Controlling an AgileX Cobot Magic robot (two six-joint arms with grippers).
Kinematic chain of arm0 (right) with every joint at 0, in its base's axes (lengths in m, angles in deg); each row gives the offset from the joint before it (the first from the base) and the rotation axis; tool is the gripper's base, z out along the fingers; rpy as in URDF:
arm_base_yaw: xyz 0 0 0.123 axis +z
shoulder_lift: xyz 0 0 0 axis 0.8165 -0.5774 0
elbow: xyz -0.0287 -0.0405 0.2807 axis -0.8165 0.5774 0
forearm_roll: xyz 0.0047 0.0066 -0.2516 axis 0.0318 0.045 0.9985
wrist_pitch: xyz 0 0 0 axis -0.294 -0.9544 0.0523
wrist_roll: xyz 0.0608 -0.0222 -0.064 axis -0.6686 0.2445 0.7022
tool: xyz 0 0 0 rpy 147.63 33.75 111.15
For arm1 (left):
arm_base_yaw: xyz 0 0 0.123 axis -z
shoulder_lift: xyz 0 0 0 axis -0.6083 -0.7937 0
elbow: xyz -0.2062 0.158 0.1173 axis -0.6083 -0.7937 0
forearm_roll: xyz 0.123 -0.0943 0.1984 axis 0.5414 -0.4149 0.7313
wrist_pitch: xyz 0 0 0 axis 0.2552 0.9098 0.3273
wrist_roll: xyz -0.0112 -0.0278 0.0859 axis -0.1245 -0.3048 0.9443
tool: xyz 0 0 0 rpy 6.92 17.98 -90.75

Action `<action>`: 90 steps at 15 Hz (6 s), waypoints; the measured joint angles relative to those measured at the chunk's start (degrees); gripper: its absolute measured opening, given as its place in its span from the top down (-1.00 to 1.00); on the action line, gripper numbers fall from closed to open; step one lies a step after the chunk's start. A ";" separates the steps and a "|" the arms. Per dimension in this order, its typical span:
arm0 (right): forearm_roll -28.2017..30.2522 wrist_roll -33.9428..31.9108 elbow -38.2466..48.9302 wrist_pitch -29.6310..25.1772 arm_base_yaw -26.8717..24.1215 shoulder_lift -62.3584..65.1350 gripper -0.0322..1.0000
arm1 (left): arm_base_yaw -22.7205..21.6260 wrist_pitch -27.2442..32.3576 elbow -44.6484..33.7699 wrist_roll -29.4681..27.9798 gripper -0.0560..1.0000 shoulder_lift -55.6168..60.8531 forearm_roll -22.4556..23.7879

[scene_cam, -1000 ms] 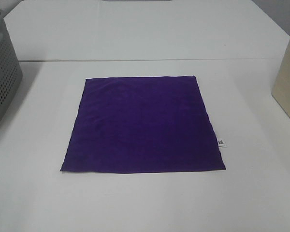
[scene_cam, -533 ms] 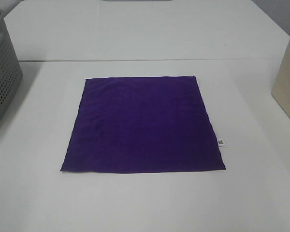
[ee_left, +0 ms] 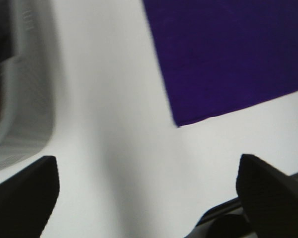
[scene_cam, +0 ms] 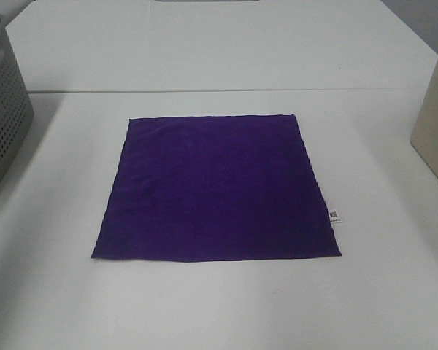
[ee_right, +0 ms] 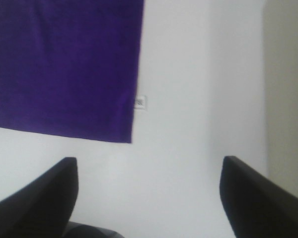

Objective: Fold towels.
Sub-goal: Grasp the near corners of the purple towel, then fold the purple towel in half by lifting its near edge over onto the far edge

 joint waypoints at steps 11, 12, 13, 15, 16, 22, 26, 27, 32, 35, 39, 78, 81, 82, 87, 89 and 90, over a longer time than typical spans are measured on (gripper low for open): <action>-18.68 9.34 14.90 20.51 6.65 -22.46 -0.62 | 7.51 -12.43 1.03 9.05 -0.78 -39.48 -7.39; -18.68 9.40 14.90 22.75 7.68 -24.58 -0.64 | 7.45 -12.55 1.03 11.29 -0.78 -41.42 -9.63; -18.68 9.45 14.90 23.61 7.79 -26.81 -0.65 | 7.45 -12.89 1.03 13.52 -0.78 -43.49 -12.03; -18.22 9.91 15.01 23.26 7.79 -31.00 -0.65 | 6.70 -13.58 1.03 17.93 -0.78 -48.41 -17.42; -18.22 10.54 15.01 23.03 7.79 -32.09 -0.65 | 6.36 -13.69 1.03 20.11 -0.78 -50.19 -19.94; -18.28 13.75 15.01 25.95 7.39 -38.45 -0.56 | 6.36 -15.18 0.63 29.74 -0.77 -55.12 -32.43; -20.63 15.70 15.07 26.41 3.95 -40.51 -0.56 | 6.36 -16.73 -1.32 30.37 -0.76 -54.89 -33.98; -22.52 17.25 15.13 26.36 3.95 -41.08 -0.56 | 6.19 -16.90 -2.18 30.19 -0.76 -54.55 -34.03; -27.27 19.71 13.92 25.50 3.84 -45.09 -0.53 | 3.72 -17.93 -6.47 29.97 -0.74 -52.83 -34.09; -27.67 19.77 13.75 25.15 3.84 -45.26 -0.52 | 3.72 -18.11 -6.59 30.08 -0.74 -52.83 -34.21; -27.62 19.82 13.75 25.15 3.84 -45.26 -0.51 | 3.72 -18.16 -6.59 30.02 -0.74 -52.83 -34.21; -26.99 22.00 6.53 27.16 11.17 -44.23 0.90 | 17.25 -17.36 11.57 10.94 0.89 -59.93 -20.80; -26.59 20.80 -1.43 26.36 11.34 -41.77 0.90 | 17.25 -18.28 16.44 10.94 0.89 -56.44 -20.63; -26.18 20.80 -3.78 26.36 11.34 -42.00 0.90 | 17.25 -19.25 18.28 10.94 0.89 -56.44 -20.68; -20.97 17.82 -19.42 27.50 11.34 -50.19 0.90 | 17.25 -28.65 26.93 10.77 0.89 -58.56 -20.91; -17.76 15.36 -25.61 27.50 11.34 -55.06 0.90 | 17.25 -30.65 31.46 10.89 0.89 -62.28 -20.74; -16.33 14.55 -27.79 27.44 11.34 -57.12 0.90 | 17.25 -31.80 33.63 11.17 0.89 -64.69 -20.74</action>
